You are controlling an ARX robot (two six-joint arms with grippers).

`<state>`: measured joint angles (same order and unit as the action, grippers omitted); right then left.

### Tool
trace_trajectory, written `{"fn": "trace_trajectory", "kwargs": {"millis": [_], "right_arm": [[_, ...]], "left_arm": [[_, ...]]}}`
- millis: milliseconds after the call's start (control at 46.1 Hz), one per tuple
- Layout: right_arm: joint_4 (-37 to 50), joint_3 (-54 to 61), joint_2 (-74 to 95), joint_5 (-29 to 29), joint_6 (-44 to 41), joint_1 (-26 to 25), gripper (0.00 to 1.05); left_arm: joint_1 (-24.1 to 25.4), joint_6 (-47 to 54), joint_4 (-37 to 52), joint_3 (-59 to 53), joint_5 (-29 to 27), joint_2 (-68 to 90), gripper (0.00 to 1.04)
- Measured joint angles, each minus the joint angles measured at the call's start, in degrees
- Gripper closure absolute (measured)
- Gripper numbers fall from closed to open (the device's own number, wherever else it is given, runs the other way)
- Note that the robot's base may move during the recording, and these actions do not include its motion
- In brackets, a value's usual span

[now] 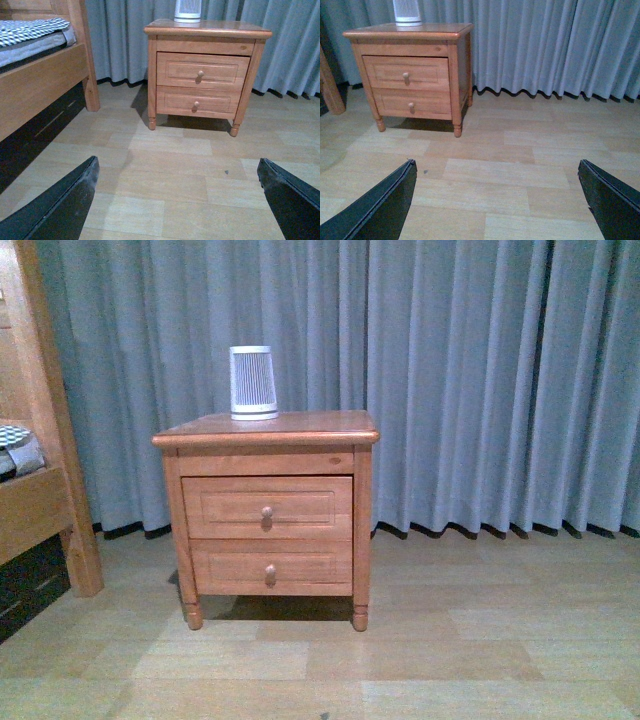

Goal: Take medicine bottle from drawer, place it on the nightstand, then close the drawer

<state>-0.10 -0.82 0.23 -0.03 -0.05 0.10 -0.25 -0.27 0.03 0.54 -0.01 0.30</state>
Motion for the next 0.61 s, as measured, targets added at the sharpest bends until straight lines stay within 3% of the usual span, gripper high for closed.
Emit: {"fn": "trace_trajectory", "kwargs": {"millis": [608], "right_arm": [[0.0, 0.0, 0.0, 0.0, 0.0, 0.0, 0.07]], "left_arm": [[0.0, 0.0, 0.0, 0.0, 0.0, 0.0, 0.07]]}}
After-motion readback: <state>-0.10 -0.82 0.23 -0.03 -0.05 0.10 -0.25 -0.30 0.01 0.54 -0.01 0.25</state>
